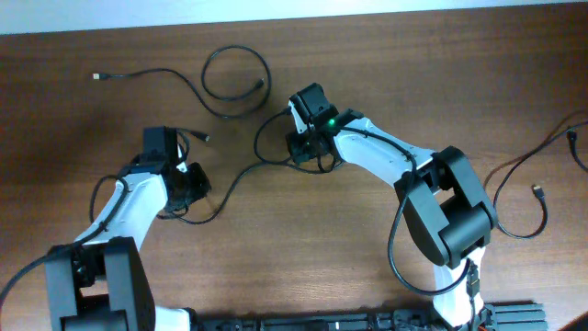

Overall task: Untangle cables
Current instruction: 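Drag the grasped black cable rightward with the right gripper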

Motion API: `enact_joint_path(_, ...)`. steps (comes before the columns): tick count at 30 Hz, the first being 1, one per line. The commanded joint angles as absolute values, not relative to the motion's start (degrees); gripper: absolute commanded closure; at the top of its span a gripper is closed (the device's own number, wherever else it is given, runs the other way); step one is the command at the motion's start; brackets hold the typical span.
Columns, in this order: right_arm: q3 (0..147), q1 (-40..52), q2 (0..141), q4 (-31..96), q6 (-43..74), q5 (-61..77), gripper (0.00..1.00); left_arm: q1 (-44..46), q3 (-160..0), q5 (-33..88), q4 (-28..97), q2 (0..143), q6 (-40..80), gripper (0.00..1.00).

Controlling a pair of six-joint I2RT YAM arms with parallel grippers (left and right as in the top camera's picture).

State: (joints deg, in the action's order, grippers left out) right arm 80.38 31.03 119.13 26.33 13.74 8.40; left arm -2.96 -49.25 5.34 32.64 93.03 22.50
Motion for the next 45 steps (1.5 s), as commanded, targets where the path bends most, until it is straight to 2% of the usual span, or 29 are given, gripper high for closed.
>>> enact_joint_path(1, 79.9, 31.2, 119.7, 26.6, 14.2, 8.4, 0.64, -2.7, -48.9, 11.5, 29.1, 93.5, 22.9, 0.96)
enact_joint_path(2, 79.9, 31.2, 119.7, 26.8, 14.2, 8.4, 0.66, -2.7, -48.9, 13.4, 27.9, 93.5, 22.9, 1.0)
enact_joint_path(7, 79.9, 31.2, 119.7, 27.6, 14.2, 9.0, 0.8, -2.7, -48.9, 22.7, 21.1, 93.5, 22.8, 1.0)
enact_joint_path(15, 79.9, 31.1, 119.7, 28.5, 14.2, 13.9, 0.96, -2.7, -48.9, 22.7, 21.0, 93.5, 22.8, 1.0)
enact_joint_path(25, 82.5, 24.2, 116.3, 37.5, 13.8, 13.3, 0.96, -2.7, -48.9, 22.0, 21.1, 93.5, 22.6, 1.0)
enact_joint_path(31, 88.1, 13.3, 111.5, 47.2, 13.8, 13.3, 0.96, -2.7, -48.9, 21.2, 21.1, 93.5, 22.4, 1.0)
enact_joint_path(41, 88.9, -5.8, 108.8, 56.6, 13.7, 8.7, 0.96, -2.7, -48.9, 21.2, 21.1, 93.5, 22.4, 1.0)
enact_joint_path(45, 95.2, -11.9, 108.4, 62.0, 8.1, 9.1, 0.96, -2.7, -48.9, 21.2, 21.0, 93.5, 22.4, 1.0)
